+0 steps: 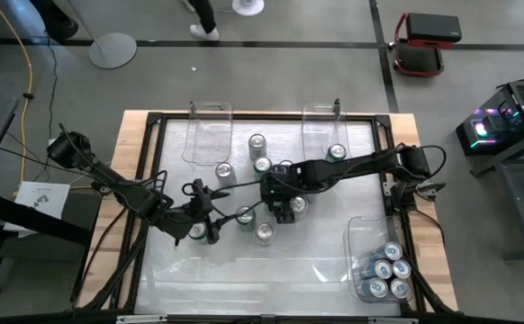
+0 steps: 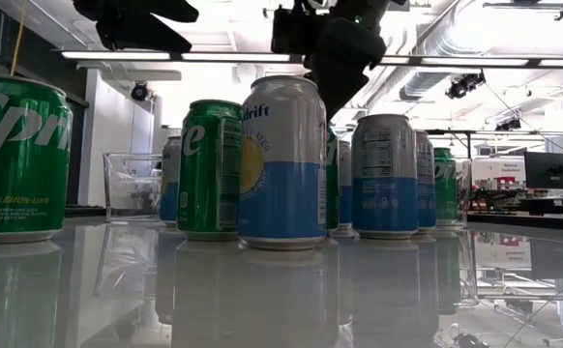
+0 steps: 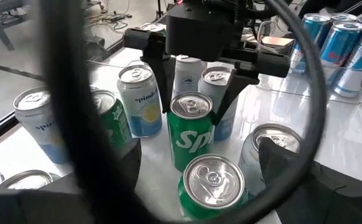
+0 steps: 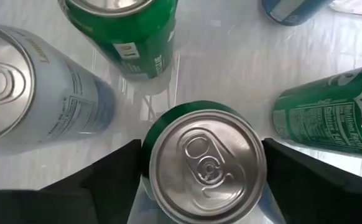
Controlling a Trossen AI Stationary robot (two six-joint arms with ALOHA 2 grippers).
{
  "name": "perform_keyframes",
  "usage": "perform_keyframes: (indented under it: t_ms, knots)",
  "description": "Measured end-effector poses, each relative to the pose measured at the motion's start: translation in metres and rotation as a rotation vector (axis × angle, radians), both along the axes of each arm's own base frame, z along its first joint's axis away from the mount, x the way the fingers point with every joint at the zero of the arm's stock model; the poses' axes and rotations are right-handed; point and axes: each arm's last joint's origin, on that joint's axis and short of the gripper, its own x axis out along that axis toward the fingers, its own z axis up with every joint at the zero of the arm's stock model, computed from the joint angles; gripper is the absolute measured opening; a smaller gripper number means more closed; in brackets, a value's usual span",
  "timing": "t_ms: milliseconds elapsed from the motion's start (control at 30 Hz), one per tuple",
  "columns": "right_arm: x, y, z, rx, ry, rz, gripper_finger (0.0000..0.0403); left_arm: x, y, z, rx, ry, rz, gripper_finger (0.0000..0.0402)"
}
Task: Sort soda cans
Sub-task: Put the green soda can into the top right transparent bin
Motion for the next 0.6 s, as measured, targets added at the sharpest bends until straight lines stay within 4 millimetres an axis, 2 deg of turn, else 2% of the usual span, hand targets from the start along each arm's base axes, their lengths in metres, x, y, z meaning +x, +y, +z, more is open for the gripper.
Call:
perform_keyframes:
  t_ms: [367,600]
  knots:
    - [0.002,0.001,0.000,0.003,-0.010,0.006,0.0257,0.000,0.000,0.000,-0.005,-0.005,0.001,0.0303]
    - [0.006,0.001,0.015,-0.009,-0.003,0.035,0.0241,0.000,0.000,0.000,-0.003,-0.003,0.000,0.0303]
